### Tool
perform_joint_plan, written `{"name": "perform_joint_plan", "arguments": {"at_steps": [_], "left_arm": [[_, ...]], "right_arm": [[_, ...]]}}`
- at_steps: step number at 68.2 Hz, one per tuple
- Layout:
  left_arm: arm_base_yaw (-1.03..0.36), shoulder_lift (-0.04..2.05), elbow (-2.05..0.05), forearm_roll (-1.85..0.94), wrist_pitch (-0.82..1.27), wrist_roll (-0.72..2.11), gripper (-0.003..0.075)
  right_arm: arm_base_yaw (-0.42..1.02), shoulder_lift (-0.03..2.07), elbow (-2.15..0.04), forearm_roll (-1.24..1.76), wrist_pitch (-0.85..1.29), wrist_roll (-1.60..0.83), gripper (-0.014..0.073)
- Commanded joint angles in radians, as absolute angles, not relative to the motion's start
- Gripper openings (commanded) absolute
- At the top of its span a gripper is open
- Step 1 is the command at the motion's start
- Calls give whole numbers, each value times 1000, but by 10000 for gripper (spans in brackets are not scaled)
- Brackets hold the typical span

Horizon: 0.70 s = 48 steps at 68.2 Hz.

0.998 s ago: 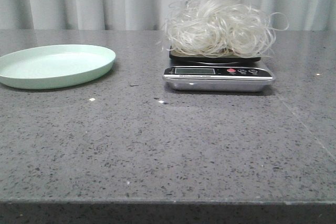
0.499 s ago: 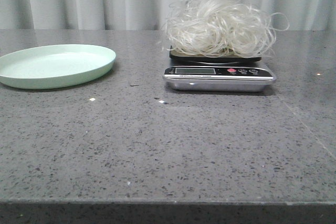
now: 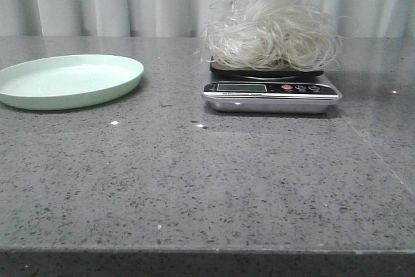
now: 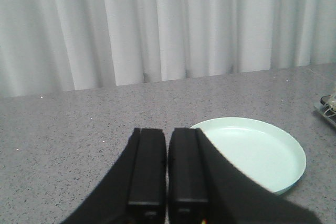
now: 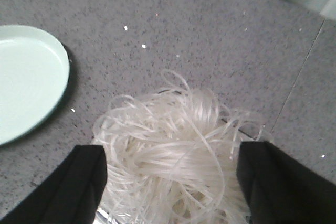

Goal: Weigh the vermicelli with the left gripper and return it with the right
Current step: 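Grasp the vermicelli on the scale with the right gripper and lift it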

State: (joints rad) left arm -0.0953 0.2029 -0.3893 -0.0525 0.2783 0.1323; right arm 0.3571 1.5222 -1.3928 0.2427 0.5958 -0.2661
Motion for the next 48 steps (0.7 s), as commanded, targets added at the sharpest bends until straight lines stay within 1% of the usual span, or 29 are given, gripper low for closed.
{"name": "perform_joint_plan", "arguments": {"at_steps": [1, 15, 23, 27, 32, 33, 36, 38, 39, 40, 48], "left_arm": [[-95, 212, -417, -52, 195, 123, 137], [-95, 212, -417, -52, 195, 125, 137], [-95, 212, -417, -52, 195, 125, 137], [-95, 212, -417, -52, 195, 125, 137], [-95, 212, -417, -52, 195, 125, 137], [-95, 212, -417, -52, 195, 125, 137], [-95, 212, -417, -52, 195, 125, 137], [-95, 212, -417, -52, 195, 125, 137], [-95, 212, -417, -52, 195, 125, 137], [-95, 212, -417, -52, 195, 125, 137], [-95, 212, -417, -52, 195, 125, 137]], "right_arm": [[357, 1553, -1433, 225, 539, -281, 612], [357, 1677, -1433, 184, 553, -281, 612], [357, 1704, -1433, 184, 570, -281, 610], [357, 1707, -1433, 184, 573, -281, 596], [357, 1707, -1433, 184, 573, -281, 532], [357, 1705, -1433, 184, 573, -281, 493], [357, 1705, -1433, 184, 574, -281, 436], [357, 1703, -1433, 184, 575, -281, 376], [357, 1702, -1433, 184, 575, -281, 364], [357, 1701, -1433, 184, 575, -281, 328], [357, 1690, -1433, 185, 580, -281, 159]]}}
